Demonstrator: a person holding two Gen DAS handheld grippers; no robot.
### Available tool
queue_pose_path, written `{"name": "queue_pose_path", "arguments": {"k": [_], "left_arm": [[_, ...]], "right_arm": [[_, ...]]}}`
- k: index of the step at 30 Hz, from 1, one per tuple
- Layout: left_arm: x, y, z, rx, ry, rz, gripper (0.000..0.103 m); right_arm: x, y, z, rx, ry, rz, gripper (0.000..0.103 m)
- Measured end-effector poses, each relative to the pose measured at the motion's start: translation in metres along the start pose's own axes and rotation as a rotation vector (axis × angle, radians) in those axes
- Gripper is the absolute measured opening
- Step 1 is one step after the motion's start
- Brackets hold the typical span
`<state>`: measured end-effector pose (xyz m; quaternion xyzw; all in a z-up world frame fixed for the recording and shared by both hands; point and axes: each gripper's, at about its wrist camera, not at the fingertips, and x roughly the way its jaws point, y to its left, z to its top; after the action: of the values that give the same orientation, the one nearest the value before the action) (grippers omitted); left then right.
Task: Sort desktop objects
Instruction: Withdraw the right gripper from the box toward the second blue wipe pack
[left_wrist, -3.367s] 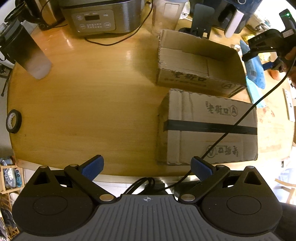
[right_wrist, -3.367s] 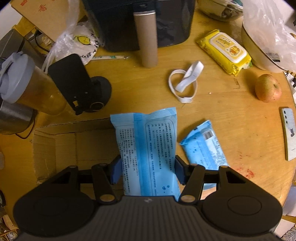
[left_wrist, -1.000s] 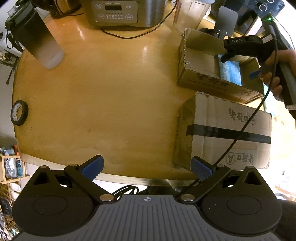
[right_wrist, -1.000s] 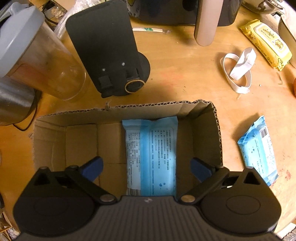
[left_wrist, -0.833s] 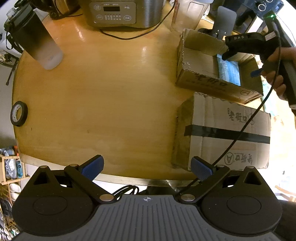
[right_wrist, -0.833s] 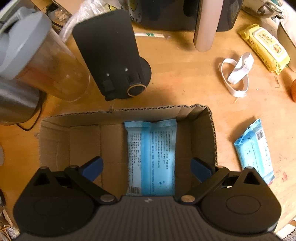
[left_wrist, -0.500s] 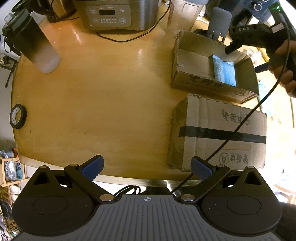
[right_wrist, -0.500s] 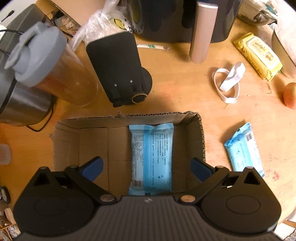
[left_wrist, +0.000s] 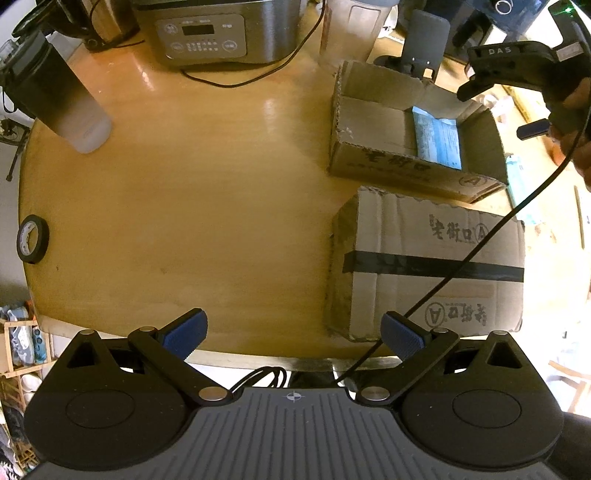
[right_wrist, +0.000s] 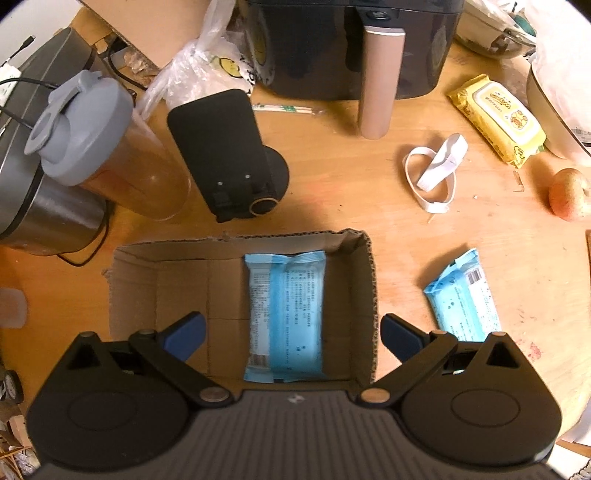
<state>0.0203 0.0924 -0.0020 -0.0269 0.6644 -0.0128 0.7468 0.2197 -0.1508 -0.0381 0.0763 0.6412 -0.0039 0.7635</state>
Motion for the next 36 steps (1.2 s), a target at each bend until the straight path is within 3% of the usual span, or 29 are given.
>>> {"name": "queue_pose_path", "arguments": {"k": [36], "left_arm": [[0.002,-0.077,-0.01,-0.003,0.018,0.017,0.103]], "right_arm": [[0.006,-0.098,0.004,0.004,0.017,-0.015,0.103]]}}
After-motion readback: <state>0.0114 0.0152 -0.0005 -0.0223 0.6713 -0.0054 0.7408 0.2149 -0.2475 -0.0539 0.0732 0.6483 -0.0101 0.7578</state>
